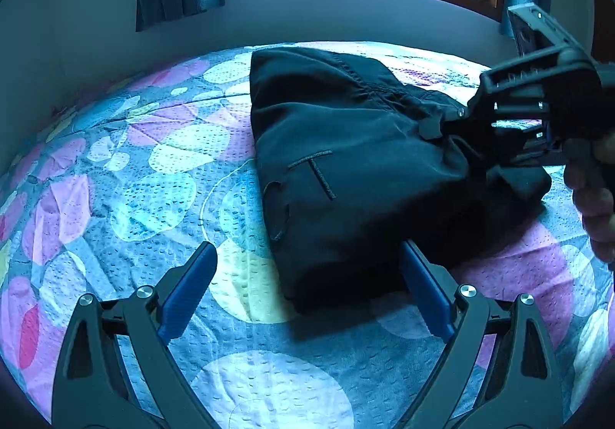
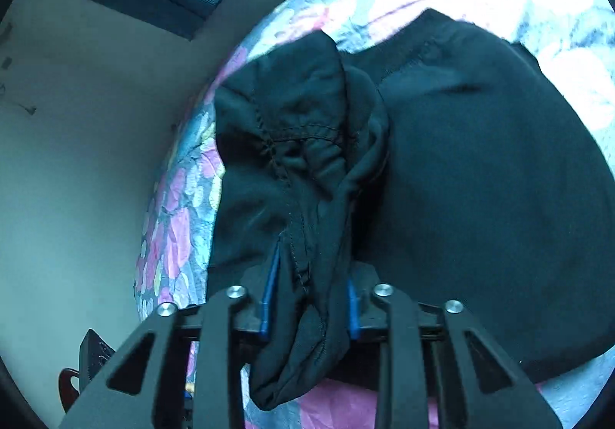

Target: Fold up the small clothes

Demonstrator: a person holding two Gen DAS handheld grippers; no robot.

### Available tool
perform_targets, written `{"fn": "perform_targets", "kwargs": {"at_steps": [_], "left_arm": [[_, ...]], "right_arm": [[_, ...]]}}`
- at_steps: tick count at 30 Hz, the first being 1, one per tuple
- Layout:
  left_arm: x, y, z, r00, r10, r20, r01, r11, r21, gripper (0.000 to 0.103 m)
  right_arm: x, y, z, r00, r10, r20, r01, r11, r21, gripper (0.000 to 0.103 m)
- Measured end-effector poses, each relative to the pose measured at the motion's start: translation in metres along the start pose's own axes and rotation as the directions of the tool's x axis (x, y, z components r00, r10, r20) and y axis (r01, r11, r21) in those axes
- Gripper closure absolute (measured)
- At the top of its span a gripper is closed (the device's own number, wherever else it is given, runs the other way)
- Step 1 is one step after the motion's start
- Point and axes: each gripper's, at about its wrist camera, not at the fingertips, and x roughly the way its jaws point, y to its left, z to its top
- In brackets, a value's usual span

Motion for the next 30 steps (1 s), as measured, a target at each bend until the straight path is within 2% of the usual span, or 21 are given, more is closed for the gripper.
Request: {"fn": "perform_targets", "kwargs": {"at_steps": [3,8,9,11,15,18,20,22,23,25,26,27,30], "left_arm": [[-0.003,-0.006,-0.001,1.000,-0.023,-0.008,0.023,1.000,0.004,0.009],[0.002,-0.007,0.008,1.000,0.015,0.005,-0.015,1.000,-0.007,0.009],[0.005,-0.004,0.010,1.000,0.011,0.002,-0.011,1.000,-0.028,0.009],[0.014,0.000,0.013,0.997,-0.069,-0.019,0.067,0.995,-0.068,0.007],[0.028,-0.011,0.012,0.994,-0.093,-0.058,0.091,0.995,-0.045,0.006],[0.030,-0.017,0.011,0.993,-0.100,-0.065,0.098,0.995,-0.031,0.006],[0.030,-0.016,0.011,0.993,-0.098,-0.068,0.096,0.995,-0.034,0.006],[0.032,-0.013,0.011,0.992,-0.105,-0.072,0.102,0.994,-0.048,0.006],[0.033,-0.013,0.011,0.992,-0.105,-0.075,0.101,0.993,-0.053,0.006],[0.036,-0.012,0.011,0.991,-0.099,-0.085,0.095,0.994,-0.055,0.006],[0.038,-0.012,0.011,0.991,-0.101,-0.092,0.096,0.994,-0.057,0.006],[0.039,-0.011,0.011,0.990,-0.106,-0.097,0.100,0.993,-0.063,0.006],[0.041,-0.009,0.010,0.988,-0.115,-0.105,0.107,0.991,-0.077,0.006]], "right_arm": [[-0.031,0.016,0.006,0.993,0.087,0.083,-0.085,0.996,-0.034,0.085],[-0.080,0.017,0.010,0.971,0.108,0.213,-0.092,0.992,-0.087,0.087],[-0.088,0.008,0.009,0.967,0.104,0.232,-0.087,0.993,-0.082,0.087],[-0.095,-0.016,0.005,0.964,0.092,0.248,-0.085,0.996,-0.038,0.087],[-0.084,-0.078,-0.006,0.973,0.036,0.229,-0.058,0.994,0.088,0.087],[-0.075,-0.119,-0.019,0.973,0.089,0.211,-0.125,0.978,0.165,0.086],[-0.075,-0.129,-0.024,0.964,0.155,0.218,-0.200,0.959,0.201,0.083],[-0.081,-0.129,-0.027,0.959,0.175,0.221,-0.223,0.952,0.211,0.074],[-0.086,-0.128,-0.028,0.960,0.177,0.218,-0.224,0.952,0.211,0.071],[-0.096,-0.128,-0.032,0.959,0.189,0.213,-0.232,0.952,0.201,0.059],[-0.099,-0.124,-0.034,0.958,0.191,0.213,-0.234,0.952,0.198,0.046],[-0.103,-0.122,-0.037,0.957,0.194,0.215,-0.235,0.953,0.190,0.041],[-0.110,-0.111,-0.044,0.966,0.167,0.199,-0.198,0.969,0.148,0.037]]}}
